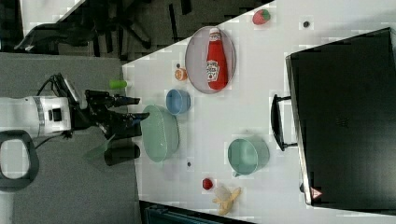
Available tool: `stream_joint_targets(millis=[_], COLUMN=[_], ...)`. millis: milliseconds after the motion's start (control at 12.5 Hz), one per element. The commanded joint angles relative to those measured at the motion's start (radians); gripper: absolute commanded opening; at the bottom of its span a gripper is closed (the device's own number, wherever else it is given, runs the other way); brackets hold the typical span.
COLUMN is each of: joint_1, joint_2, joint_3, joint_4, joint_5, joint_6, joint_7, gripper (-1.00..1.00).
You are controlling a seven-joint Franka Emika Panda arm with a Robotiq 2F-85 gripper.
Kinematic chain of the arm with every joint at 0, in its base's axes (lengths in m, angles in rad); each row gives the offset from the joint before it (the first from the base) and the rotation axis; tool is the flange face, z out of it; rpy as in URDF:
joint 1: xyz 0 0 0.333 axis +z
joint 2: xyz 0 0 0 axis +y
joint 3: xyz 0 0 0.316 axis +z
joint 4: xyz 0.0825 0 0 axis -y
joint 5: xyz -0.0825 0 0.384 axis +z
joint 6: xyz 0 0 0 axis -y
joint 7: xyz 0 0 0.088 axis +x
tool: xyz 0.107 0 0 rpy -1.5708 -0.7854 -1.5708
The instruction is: Flap open oven.
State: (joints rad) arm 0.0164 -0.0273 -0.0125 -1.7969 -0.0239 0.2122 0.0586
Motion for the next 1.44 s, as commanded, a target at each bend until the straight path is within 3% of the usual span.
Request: stream_joint_targets(millis=[80, 240, 560, 640, 1120, 1200, 1440], joint_1=[-0.027, -0.027, -0.027, -0.027, -0.032, -0.036, -0.051], joint_2=[-0.29, -0.29, -0.29, -0.29, -0.288, -0.287, -0.278], joint_3=[-0.054, -0.054, -0.055, -0.055, -0.069, -0.077, -0.121], joint_4=[-0.202, -0.202, -0.202, -0.203, -0.213, -0.221, -0.246], joint_5=[-0.008, -0.008, -0.008, -0.008, -0.008, -0.009, -0.009], joint_6=[-0.074, -0.074, -0.074, -0.074, -0.073, -0.073, -0.068], joint_7=[-0.032, -0.032, -0.032, -0.032, -0.032, -0.033, -0.168], gripper=[0.59, 0.99, 1.0, 0.9, -0.56, -0.65, -0.65])
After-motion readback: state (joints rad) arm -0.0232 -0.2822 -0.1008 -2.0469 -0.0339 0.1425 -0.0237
